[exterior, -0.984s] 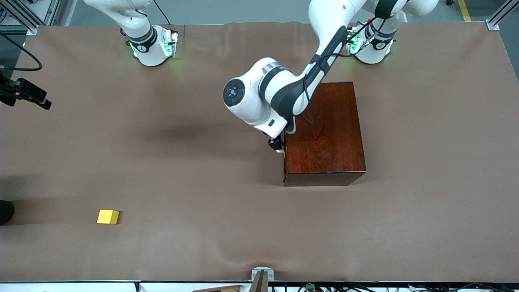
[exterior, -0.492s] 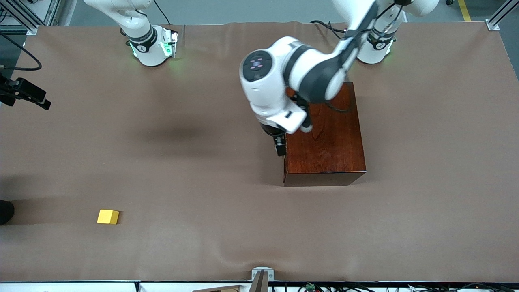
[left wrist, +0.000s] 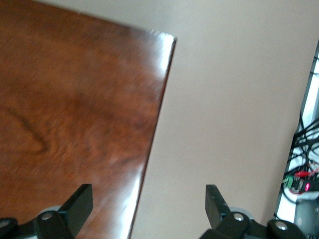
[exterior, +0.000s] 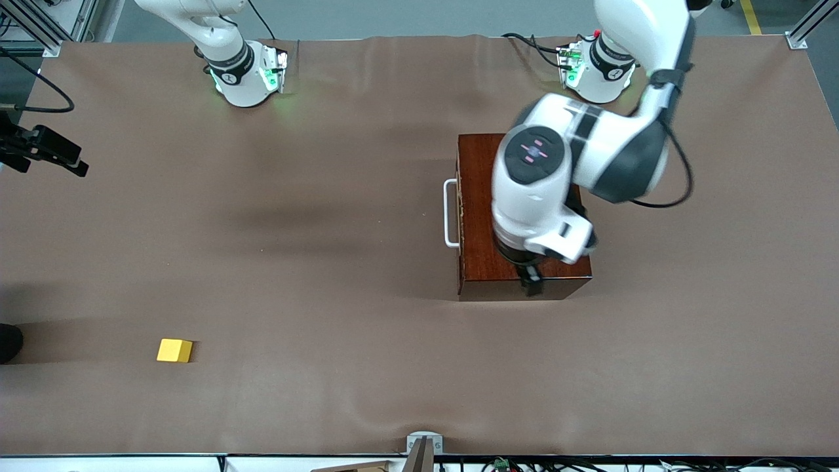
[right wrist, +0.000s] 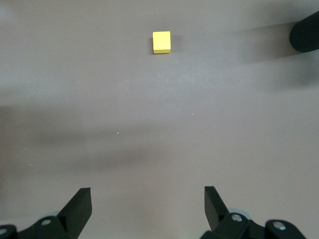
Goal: Open drawer, take yellow block, close drawer
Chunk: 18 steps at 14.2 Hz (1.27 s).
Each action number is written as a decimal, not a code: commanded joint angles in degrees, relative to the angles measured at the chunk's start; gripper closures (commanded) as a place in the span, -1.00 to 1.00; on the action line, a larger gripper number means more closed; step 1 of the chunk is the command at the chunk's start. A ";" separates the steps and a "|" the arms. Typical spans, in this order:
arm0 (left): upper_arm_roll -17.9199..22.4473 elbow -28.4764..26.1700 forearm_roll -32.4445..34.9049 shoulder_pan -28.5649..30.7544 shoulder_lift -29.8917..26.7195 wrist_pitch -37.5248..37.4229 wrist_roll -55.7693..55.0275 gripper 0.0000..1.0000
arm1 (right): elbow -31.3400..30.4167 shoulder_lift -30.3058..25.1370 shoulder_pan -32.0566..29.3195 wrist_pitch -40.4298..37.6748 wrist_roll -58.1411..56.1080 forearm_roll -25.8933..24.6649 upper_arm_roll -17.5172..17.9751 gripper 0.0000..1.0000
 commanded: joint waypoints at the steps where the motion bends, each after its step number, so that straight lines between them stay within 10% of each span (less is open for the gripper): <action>1: -0.29 -0.97 -2.30 5.05 -0.72 0.43 6.50 -1.00 | 0.01 -0.59 0.29 -0.15 -0.24 -0.05 -0.10 -1.00; 8: -0.56 -3.51 -4.05 15.96 -1.24 -6.50 19.86 -1.00 | 0.01 -0.59 0.20 -0.24 -0.15 -0.05 -0.19 -1.00; 18: -0.47 -28.45 -6.44 25.11 -21.79 -3.89 51.94 -1.00 | -0.08 -0.59 0.20 -0.33 -0.15 -0.05 -0.19 -1.00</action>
